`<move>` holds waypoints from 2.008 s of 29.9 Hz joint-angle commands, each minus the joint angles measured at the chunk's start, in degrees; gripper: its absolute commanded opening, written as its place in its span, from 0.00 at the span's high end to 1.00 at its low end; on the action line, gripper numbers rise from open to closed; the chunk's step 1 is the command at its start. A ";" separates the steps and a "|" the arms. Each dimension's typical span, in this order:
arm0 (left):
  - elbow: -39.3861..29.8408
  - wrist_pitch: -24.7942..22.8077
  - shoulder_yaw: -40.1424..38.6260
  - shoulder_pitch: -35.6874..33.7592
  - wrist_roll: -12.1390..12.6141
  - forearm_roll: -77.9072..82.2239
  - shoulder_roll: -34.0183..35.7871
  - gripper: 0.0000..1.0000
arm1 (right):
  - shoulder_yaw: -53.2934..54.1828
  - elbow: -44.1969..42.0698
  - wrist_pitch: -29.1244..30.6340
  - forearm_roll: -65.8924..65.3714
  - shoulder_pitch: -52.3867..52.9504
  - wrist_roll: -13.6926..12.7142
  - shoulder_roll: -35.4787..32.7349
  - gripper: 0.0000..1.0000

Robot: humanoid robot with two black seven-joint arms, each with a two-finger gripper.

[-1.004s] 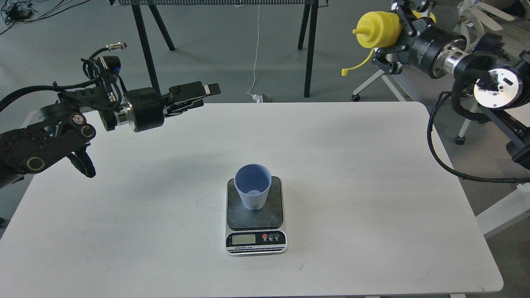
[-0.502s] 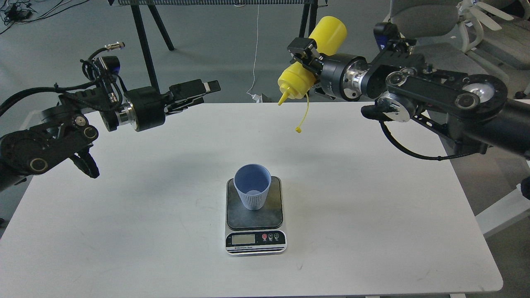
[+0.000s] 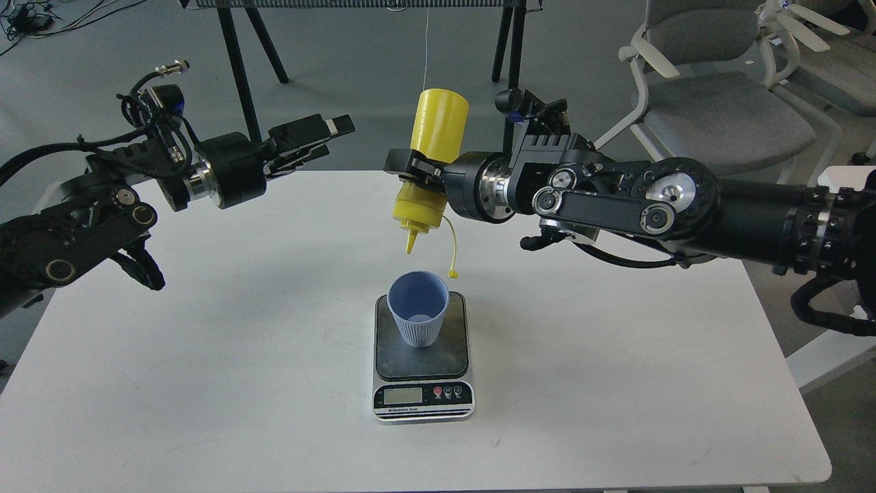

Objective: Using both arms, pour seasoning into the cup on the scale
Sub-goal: 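Invert the yellow bottle with the right gripper above the cup, then hold the inverted bottle over the cup to pour, then lift the bottle away and turn it upright with the right gripper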

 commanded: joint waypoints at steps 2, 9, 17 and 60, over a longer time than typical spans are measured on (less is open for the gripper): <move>0.00 0.21 -0.28 0.80 0.00 0.01 0.23 0.03 | -2.71 -0.03 0.01 -0.66 1.51 -0.16 0.91 0.98; 0.00 0.30 -0.28 1.07 0.00 0.01 0.15 0.03 | -4.03 -0.29 0.01 -1.45 2.65 -0.69 1.26 0.98; 0.00 1.09 -0.28 1.15 0.00 -0.17 0.06 0.03 | -5.96 -0.38 0.01 -1.54 2.48 -0.78 3.63 0.98; -0.62 0.83 0.42 1.42 0.00 0.18 3.22 0.03 | 58.08 1.11 18.18 71.83 -30.01 -0.95 -31.08 0.98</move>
